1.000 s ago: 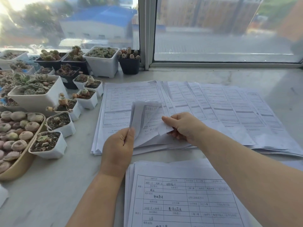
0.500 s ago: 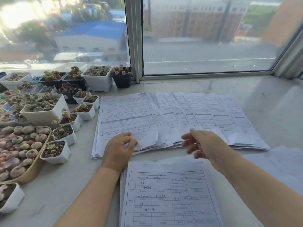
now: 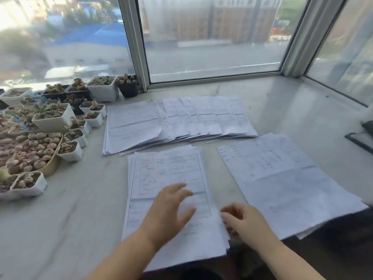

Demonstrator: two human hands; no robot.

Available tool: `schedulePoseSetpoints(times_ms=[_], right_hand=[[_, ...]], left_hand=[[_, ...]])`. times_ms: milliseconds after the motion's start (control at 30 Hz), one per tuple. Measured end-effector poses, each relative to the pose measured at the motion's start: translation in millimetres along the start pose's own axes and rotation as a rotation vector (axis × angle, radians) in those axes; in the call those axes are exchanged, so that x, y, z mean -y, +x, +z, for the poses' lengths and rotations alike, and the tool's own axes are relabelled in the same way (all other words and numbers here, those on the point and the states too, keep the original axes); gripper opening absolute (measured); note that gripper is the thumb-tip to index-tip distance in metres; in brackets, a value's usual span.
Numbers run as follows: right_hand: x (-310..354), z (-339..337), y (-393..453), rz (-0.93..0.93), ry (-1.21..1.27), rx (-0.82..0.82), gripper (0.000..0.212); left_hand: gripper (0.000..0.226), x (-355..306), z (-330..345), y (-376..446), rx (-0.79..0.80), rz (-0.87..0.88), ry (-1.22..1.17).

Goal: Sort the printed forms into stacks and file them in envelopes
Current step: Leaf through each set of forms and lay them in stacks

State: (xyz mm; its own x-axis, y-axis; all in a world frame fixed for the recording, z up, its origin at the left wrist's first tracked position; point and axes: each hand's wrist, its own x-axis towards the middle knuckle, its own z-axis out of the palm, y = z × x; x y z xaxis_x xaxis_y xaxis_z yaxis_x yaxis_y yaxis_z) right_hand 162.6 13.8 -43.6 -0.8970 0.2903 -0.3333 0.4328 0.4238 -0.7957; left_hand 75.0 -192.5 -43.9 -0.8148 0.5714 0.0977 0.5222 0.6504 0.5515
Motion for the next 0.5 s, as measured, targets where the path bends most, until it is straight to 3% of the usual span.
schedulePoseSetpoints(times_ms=[200, 300, 400, 500], right_hand=[[-12, 3, -23, -0.066, -0.135, -0.004, 0.008], [-19, 4, -33, -0.076, -0.138, 0.029, 0.011], [-24, 7, -40, -0.065, -0.083, 0.024, 0.014], [-26, 12, -43, -0.040, 0.016, 0.021, 0.013]], left_hand=[[0.044, -36, 30, -72, 0.065, 0.062, -0.138], [0.028, -37, 34, -79, 0.050, 0.108, -0.150], [0.010, -38, 32, -79, -0.012, 0.024, -0.257], [0.012, -35, 30, -78, -0.008, -0.008, -0.278]])
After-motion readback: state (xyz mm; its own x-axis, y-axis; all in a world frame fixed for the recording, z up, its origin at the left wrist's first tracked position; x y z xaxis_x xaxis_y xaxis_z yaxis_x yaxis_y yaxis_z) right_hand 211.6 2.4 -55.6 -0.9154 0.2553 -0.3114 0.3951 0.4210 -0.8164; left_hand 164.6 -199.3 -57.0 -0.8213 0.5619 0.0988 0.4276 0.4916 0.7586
